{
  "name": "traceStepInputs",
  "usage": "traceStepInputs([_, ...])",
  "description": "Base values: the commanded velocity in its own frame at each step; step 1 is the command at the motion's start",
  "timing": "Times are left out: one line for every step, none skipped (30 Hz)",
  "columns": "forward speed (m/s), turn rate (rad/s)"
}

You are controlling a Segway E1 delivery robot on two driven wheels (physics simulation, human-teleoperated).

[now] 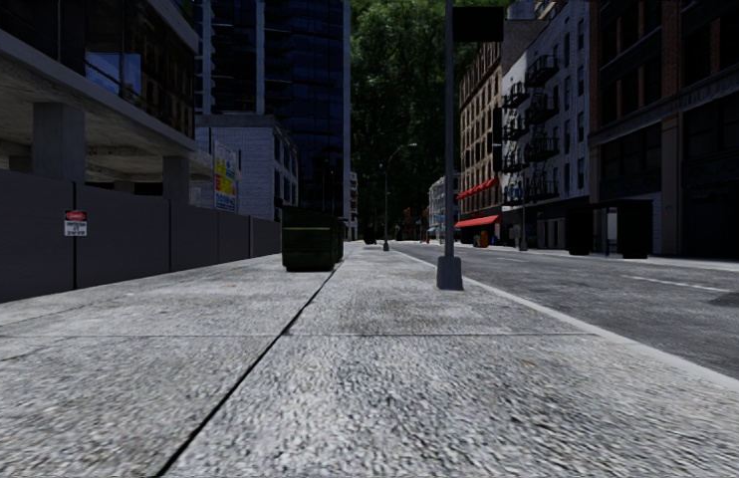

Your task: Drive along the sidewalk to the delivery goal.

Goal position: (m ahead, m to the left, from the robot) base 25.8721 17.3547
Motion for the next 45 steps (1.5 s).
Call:
traceStepInputs([2.00, 0.29])
traceStepInputs([2.00, 0.29])
traceStepInputs([2.00, 0.27])
traceStepInputs([2.00, 0.00])
traceStepInputs([2.00, 0.00])
traceStepInputs([2.00, 0.00])
traceStepInputs([2.00, 0.00])
traceStepInputs([2.00, 0.00])
traceStepInputs([2.00, 0.00])
traceStepInputs([2.00, 0.00])
traceStepInputs([2.00, 0.00])
traceStepInputs([2.00, 0.00])
traceStepInputs([2.00, 0.00])
traceStepInputs([2.00, 0.00])
traceStepInputs([2.00, 0.00])
traceStepInputs([2.00, 0.00])
traceStepInputs([2.00, 0.00])
traceStepInputs([2.00, 0.00])
traceStepInputs([2.00, 0.00])
traceStepInputs([2.00, 0.00])
traceStepInputs([2.00, 0.00])
traceStepInputs([2.00, 0.00])
traceStepInputs([2.00, 0.00])
traceStepInputs([2.00, 0.00])
traceStepInputs([2.00, 0.00])
traceStepInputs([2.00, 0.00])
traceStepInputs([2.00, 0.00])
traceStepInputs([2.00, 0.00])
traceStepInputs([2.00, 0.00])
traceStepInputs([2.00, 0.00])
traceStepInputs([2.00, 0.00])
traceStepInputs([2.00, 0.00])
traceStepInputs([2.00, 0.00])
traceStepInputs([2.00, 0.00])
traceStepInputs([2.00, 0.00])
traceStepInputs([2.00, 0.00])
traceStepInputs([2.00, 0.00])
traceStepInputs([2.00, 0.00])
traceStepInputs([2.00, 0.00])
traceStepInputs([2.00, 0.00])
traceStepInputs([2.00, 0.00])
traceStepInputs([2.00, 0.00])
traceStepInputs([2.00, 0.00])
traceStepInputs([2.00, 0.00])
traceStepInputs([2.00, 0.00])
